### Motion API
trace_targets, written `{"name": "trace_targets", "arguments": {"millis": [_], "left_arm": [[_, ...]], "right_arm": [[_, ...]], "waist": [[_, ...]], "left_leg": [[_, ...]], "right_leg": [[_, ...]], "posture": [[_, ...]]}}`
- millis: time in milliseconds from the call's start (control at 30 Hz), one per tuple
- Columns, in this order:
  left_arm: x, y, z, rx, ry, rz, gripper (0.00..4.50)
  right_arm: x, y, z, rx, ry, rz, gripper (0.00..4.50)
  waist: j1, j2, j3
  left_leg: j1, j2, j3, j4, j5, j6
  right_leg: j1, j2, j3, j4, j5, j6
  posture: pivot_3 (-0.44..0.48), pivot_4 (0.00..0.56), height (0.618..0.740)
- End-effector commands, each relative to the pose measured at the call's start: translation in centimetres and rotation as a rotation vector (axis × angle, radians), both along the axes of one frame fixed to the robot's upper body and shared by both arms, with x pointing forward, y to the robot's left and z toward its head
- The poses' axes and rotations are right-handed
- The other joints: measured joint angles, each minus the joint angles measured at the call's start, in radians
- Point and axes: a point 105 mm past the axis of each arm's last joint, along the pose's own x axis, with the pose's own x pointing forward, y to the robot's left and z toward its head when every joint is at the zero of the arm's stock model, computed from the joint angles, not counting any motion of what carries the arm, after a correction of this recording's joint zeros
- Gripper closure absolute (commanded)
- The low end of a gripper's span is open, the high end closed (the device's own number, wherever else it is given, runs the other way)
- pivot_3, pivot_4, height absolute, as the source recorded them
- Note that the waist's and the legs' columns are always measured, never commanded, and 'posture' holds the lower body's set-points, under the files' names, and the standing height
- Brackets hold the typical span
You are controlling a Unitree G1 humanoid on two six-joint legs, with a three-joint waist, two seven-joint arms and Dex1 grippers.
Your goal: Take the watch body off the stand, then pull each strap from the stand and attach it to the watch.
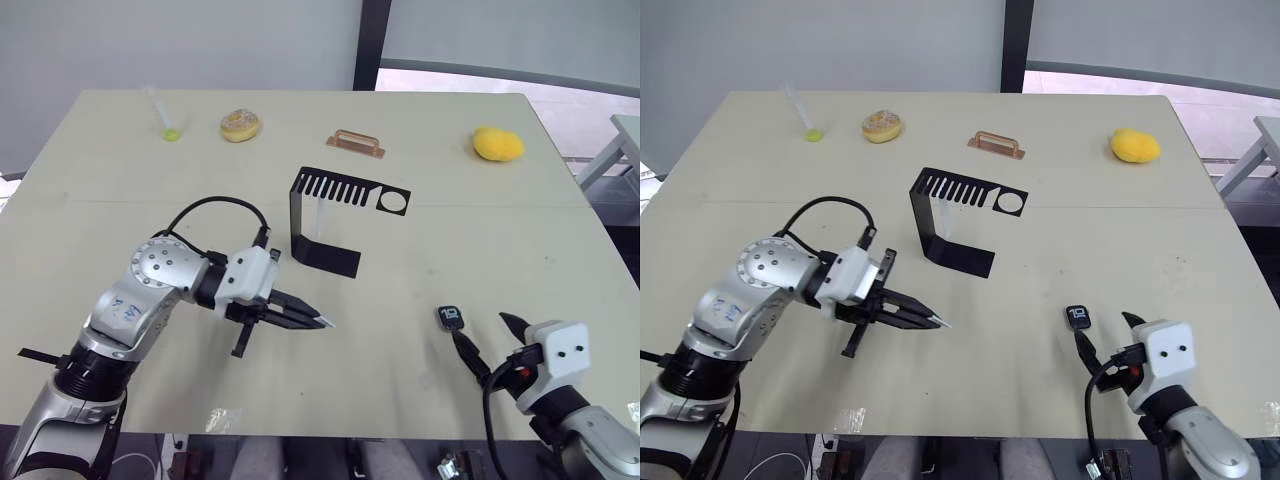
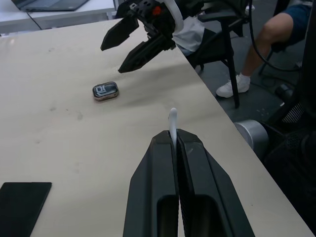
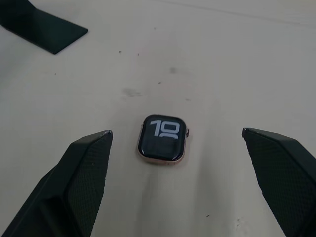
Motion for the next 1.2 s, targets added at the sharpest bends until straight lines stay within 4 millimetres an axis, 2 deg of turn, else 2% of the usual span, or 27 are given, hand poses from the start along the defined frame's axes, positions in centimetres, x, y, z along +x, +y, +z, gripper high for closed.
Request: {"name": "trace_targets", "arguments": {"millis": [33,367,800,900,1200], "left_arm": [[-0.4,-0.5,0.0,0.010,-0.011,-0.032,4.50],[-0.7,-0.3,-0.2,0.014,0.008,-0.014,4.50],[-1.1,-0.6,-0.2,0.003,0.011,0.002,4.50],[-1.4,-0.8,-0.2,0.000,0.011,0.001,4.50],[-1.5,-0.9,-0.4,0.002,0.006,0.012,4.50]], "right_arm": [[0.7,-0.2,-0.3,-0.044,0.001,-0.030,0.06],[2.4,-0.3,-2.2,-0.029,0.055,-0.044,0.06],[3.3,0.6,-2.7,-0.052,0.042,-0.004,0.06],[4.0,0.6,-2.4,-0.025,0.027,-0.020,0.06],[4.1,0.6,-3.4,0.026,0.066,-0.024,0.06]], "waist": [[-0.001,0.000,0.000],[0.001,0.000,0.000],[-0.003,-0.001,0.000],[-0.004,-0.001,0.000],[-0.003,-0.001,0.000]], "left_leg": [[0.000,0.000,0.000,0.000,0.000,0.000],[0.000,0.000,0.000,0.002,0.000,0.001],[0.001,0.000,0.000,0.002,0.000,0.002],[0.002,0.000,0.000,0.002,0.000,0.002],[0.002,0.000,0.000,0.002,0.000,0.002]], "right_leg": [[0.000,0.000,0.000,0.000,0.000,0.000],[0.000,0.000,0.000,0.001,0.000,0.000],[0.000,0.000,0.000,0.005,0.000,0.000],[0.000,0.000,0.000,0.006,0.000,0.000],[0.000,0.000,0.000,0.006,0.000,0.000]], "posture": [[0.000,0.150,0.740],[0.000,0.150,0.740],[0.000,0.150,0.740],[0.000,0.150,0.740],[0.000,0.150,0.740]]}}
